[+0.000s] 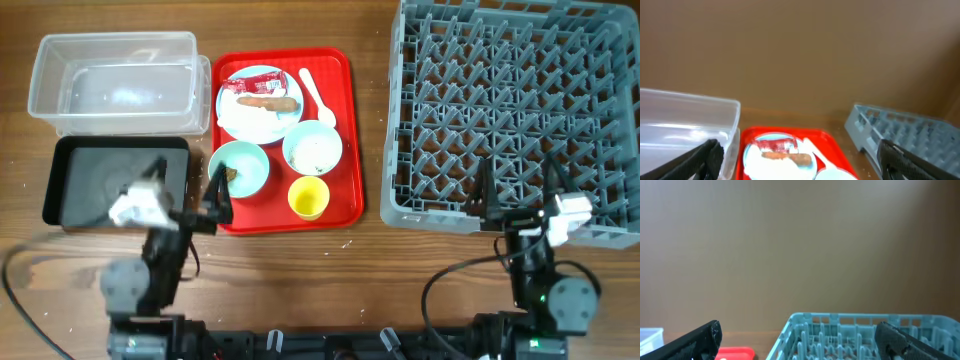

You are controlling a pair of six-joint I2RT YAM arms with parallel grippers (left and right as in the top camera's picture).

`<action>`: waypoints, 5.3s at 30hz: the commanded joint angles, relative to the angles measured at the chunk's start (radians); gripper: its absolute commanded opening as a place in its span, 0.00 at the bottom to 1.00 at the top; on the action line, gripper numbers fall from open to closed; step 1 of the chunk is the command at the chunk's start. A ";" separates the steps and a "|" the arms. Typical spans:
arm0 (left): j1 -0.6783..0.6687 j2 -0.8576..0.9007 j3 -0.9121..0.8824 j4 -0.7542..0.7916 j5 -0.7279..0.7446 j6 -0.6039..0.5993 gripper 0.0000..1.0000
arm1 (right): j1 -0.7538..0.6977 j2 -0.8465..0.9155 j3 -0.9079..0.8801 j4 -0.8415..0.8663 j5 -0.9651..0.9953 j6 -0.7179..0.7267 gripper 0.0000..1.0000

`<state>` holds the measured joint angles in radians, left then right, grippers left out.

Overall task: Sort waste into correct bins and load items into the dishwasher rack
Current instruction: 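Move the left gripper over the blue plate toward the white tissue, then grasp the white tissue on the blue plate with the left gripper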

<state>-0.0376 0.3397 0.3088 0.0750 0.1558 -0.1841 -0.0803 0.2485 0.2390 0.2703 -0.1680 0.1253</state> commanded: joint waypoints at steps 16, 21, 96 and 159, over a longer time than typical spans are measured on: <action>-0.119 1.516 1.596 -1.060 0.034 0.143 1.00 | -0.003 0.961 0.975 -0.895 -0.122 0.007 1.00; -0.124 1.548 1.595 -1.027 0.086 0.111 1.00 | -0.003 1.008 0.972 -0.923 -0.156 0.064 1.00; -0.351 1.788 1.333 -0.939 -0.178 -0.406 0.43 | -0.003 1.025 0.972 -0.966 -0.144 0.061 1.00; -0.296 1.828 1.400 -0.917 -0.171 -0.451 0.11 | -0.002 1.038 0.963 -0.970 -0.144 0.087 1.00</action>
<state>-0.3511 2.1899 1.6814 -0.8215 -0.0353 -0.6346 -0.0822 1.2758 1.1931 -0.7025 -0.3069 0.2050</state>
